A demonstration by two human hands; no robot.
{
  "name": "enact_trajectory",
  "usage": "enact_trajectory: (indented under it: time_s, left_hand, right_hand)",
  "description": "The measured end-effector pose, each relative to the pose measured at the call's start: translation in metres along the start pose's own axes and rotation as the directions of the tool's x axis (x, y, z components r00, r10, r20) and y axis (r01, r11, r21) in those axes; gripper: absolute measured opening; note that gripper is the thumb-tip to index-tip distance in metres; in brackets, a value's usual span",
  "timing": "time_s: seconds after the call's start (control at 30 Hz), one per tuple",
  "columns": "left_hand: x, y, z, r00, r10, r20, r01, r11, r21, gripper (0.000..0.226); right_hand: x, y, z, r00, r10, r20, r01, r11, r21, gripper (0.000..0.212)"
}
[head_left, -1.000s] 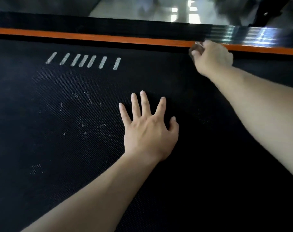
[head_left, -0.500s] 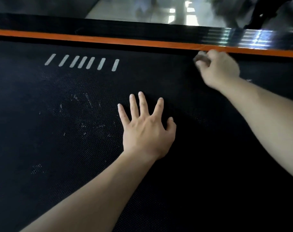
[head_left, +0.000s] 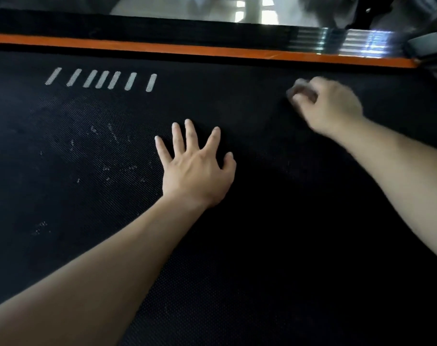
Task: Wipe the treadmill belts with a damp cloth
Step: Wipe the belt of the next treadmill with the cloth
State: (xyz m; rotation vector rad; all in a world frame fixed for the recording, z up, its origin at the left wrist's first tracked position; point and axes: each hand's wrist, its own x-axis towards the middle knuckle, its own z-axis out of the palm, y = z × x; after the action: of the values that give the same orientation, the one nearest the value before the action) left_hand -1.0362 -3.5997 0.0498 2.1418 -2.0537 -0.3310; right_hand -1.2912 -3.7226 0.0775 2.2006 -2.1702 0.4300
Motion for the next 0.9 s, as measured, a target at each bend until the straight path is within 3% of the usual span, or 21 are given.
enact_trajectory:
  time_s: [0.07,0.1,0.23,0.27,0.43,0.5,0.57,0.63,0.7,0.8,0.83,0.9]
  left_hand:
    - [-0.001,0.0,-0.002,1.0,-0.002,0.005,0.002,1.0,-0.008,0.068]
    - [-0.001,0.0,-0.002,1.0,-0.002,0.009,0.002,1.0,-0.013,0.068]
    - [-0.001,-0.001,-0.004,1.0,0.006,0.025,-0.005,0.999,-0.032,0.068]
    - [-0.002,0.0,-0.004,1.0,0.01,0.026,-0.009,0.999,-0.034,0.069]
    - [-0.001,-0.001,-0.005,1.0,0.008,0.021,-0.008,0.999,-0.039,0.069]
    - [-0.001,0.0,-0.004,1.0,0.01,0.028,-0.009,0.999,-0.035,0.069]
    - [-0.002,0.0,-0.005,0.999,0.007,0.034,-0.006,1.0,-0.027,0.069]
    - [-0.004,0.0,-0.007,0.999,0.017,0.032,-0.016,0.999,-0.029,0.067]
    - [-0.01,0.007,-0.01,0.998,0.048,0.038,-0.047,0.998,-0.036,0.063]
    - [-0.031,0.03,-0.008,0.987,0.118,0.106,-0.111,0.992,-0.065,0.061]
    - [-0.04,0.038,-0.004,0.984,0.132,0.12,-0.124,0.99,-0.072,0.061]
    - [-0.05,0.045,0.006,0.982,0.158,0.102,-0.153,0.987,-0.057,0.062]
  right_hand:
    - [0.006,0.01,-0.009,0.982,0.186,-0.023,-0.186,0.983,0.006,0.035]
    - [0.002,0.006,-0.007,0.985,0.166,-0.045,-0.167,0.986,-0.016,0.035]
    - [-0.052,-0.016,0.0,0.982,-0.189,-0.013,0.19,0.98,0.066,0.029]
    - [-0.061,-0.01,-0.002,0.976,-0.218,0.009,0.217,0.973,0.075,0.03]
    - [-0.047,0.017,-0.011,0.992,0.115,-0.058,-0.115,0.993,0.017,0.031]
    - [-0.067,0.002,-0.007,0.997,0.002,-0.079,0.0,1.0,0.027,0.03]
    - [-0.1,-0.013,-0.007,0.983,-0.178,-0.034,0.181,0.978,0.107,0.03]
    - [-0.122,-0.01,-0.015,0.962,-0.272,0.017,0.267,0.953,0.144,0.034]
    - [-0.115,0.008,-0.019,0.971,-0.237,-0.006,0.237,0.969,0.074,0.032]
    - [-0.092,0.028,-0.022,0.999,0.042,-0.032,-0.042,0.999,0.001,0.029]
    - [-0.093,0.027,-0.021,0.996,0.075,-0.044,-0.075,0.997,0.005,0.029]
    - [-0.114,0.012,-0.018,0.997,-0.034,-0.072,0.037,0.999,0.038,0.028]
